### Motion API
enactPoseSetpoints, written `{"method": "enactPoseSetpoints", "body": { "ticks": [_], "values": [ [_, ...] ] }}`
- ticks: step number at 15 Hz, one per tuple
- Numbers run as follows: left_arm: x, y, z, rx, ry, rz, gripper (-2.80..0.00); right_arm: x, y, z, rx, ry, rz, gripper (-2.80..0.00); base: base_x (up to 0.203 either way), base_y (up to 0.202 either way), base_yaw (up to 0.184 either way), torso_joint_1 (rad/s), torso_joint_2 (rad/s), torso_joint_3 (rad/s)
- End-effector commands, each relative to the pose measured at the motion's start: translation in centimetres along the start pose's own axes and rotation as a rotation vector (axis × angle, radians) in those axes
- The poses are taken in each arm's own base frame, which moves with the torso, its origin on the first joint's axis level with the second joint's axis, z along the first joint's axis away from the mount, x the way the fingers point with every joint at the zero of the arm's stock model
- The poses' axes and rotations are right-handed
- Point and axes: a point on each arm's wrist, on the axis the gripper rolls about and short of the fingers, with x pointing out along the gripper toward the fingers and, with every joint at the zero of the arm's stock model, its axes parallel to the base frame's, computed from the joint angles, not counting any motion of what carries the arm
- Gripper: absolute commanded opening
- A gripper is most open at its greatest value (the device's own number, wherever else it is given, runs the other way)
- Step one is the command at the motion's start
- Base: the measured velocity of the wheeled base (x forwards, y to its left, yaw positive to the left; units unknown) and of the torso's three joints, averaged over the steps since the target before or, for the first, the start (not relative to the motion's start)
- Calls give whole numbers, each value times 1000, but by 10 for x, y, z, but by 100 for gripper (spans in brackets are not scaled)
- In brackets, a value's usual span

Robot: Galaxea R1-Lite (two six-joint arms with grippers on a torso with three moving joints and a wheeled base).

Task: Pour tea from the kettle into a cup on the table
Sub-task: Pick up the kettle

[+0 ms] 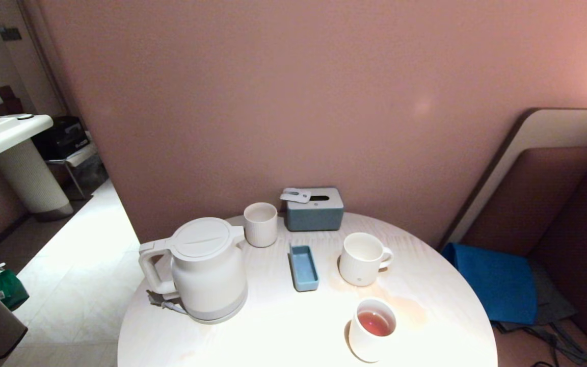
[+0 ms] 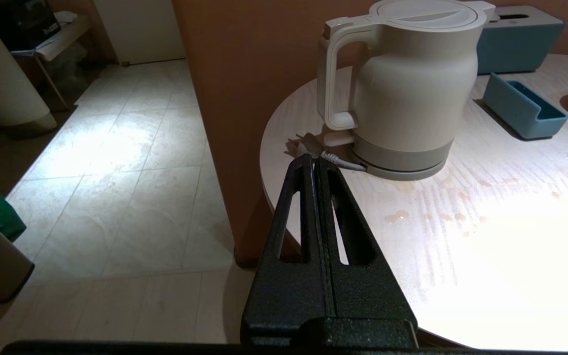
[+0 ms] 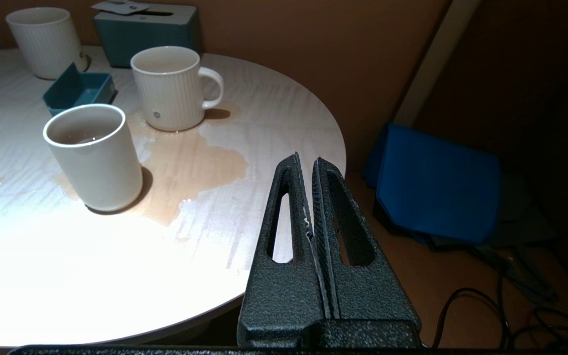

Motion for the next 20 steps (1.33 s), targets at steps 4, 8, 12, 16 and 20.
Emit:
{"method": "enactPoseSetpoints", "body": {
  "ticks": [4, 8, 12, 16, 20],
  "values": [
    [0, 0, 0, 0, 0, 0, -280, 0, 0, 0, -2, 1, 1, -280, 0, 0, 0, 0, 0, 0],
    [0, 0, 0, -3, 1, 0, -280, 0, 0, 0, 0, 1, 1, -280, 0, 0, 0, 0, 0, 0],
    [0, 0, 0, -1, 1, 0, -280, 0, 0, 0, 0, 1, 1, -280, 0, 0, 0, 0, 0, 0],
    [0, 0, 0, -1, 1, 0, -280, 0, 0, 0, 0, 1, 1, -280, 0, 0, 0, 0, 0, 0],
    [0, 0, 0, 0, 0, -1, -280, 0, 0, 0, 0, 1, 1, -280, 0, 0, 0, 0, 0, 0]
  ]
}}
